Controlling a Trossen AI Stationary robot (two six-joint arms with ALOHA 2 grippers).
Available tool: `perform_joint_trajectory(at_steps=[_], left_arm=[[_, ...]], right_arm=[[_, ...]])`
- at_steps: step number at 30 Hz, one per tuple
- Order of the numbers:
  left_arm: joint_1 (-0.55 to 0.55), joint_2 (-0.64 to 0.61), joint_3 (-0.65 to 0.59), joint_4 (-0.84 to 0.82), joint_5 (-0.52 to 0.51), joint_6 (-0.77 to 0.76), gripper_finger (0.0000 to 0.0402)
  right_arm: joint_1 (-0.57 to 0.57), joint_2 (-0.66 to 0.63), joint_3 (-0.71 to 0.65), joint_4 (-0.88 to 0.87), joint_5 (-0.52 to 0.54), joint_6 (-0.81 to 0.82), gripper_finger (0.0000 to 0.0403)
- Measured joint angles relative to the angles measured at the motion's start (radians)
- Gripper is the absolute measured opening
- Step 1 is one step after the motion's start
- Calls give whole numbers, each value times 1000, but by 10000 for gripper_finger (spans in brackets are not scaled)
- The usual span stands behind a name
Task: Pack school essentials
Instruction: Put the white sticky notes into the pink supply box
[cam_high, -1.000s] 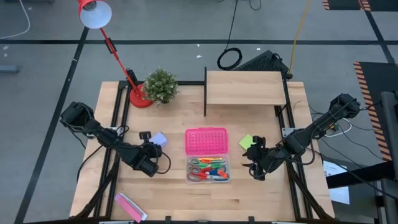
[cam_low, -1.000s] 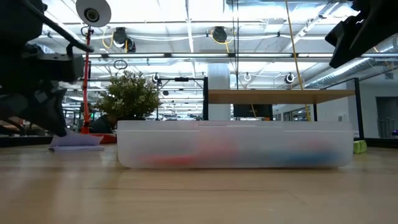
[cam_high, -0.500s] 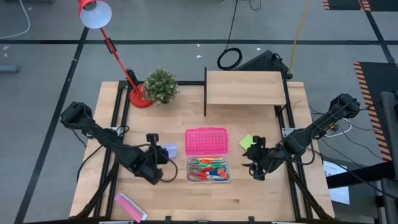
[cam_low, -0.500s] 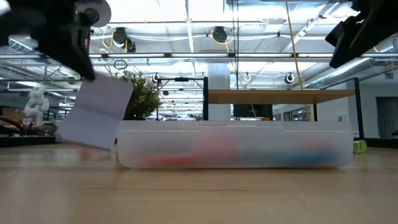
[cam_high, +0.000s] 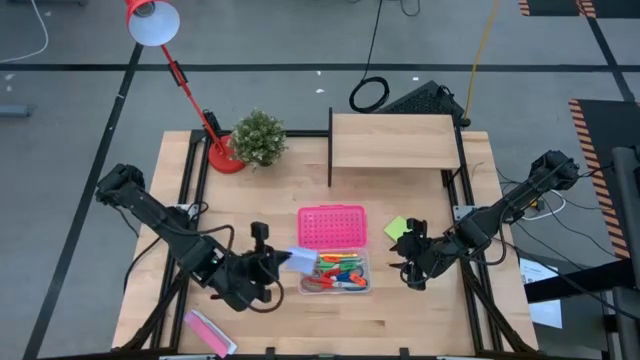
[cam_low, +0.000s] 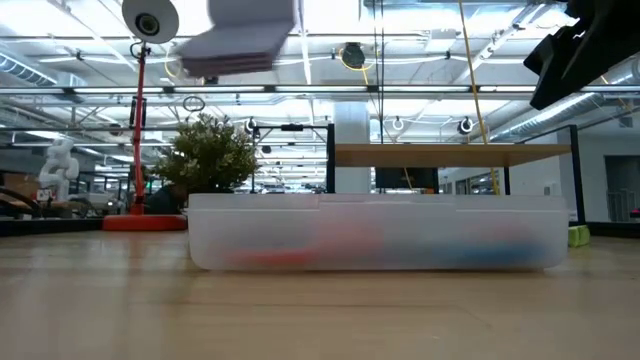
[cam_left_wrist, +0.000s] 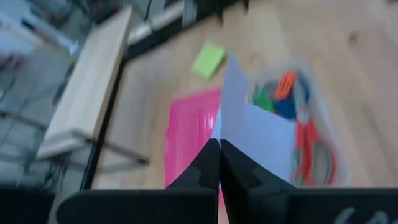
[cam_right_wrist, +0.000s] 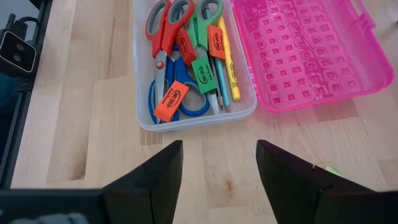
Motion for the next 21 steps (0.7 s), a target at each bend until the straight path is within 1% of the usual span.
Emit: perform_joint_trajectory(at_steps=[4,8,11,15,19,21], left_arm=[[0,0,-15,170,0,123,3],[11,0,-33,262,2,153,3],[24,1,-36,266,20,138,5],[48,32,-37,266,43,120,2],[77,78,-38,269,100,118,7],[90,101,-38,262,149,113,8]], right_arm=[[0,0,0,0,0,0,198],[0,0,0,0,0,0,198],[0,0,0,0,0,0,198],[0,0,0,0,0,0,198],[0,0,0,0,0,0,198],[0,0,0,0,0,3,198]])
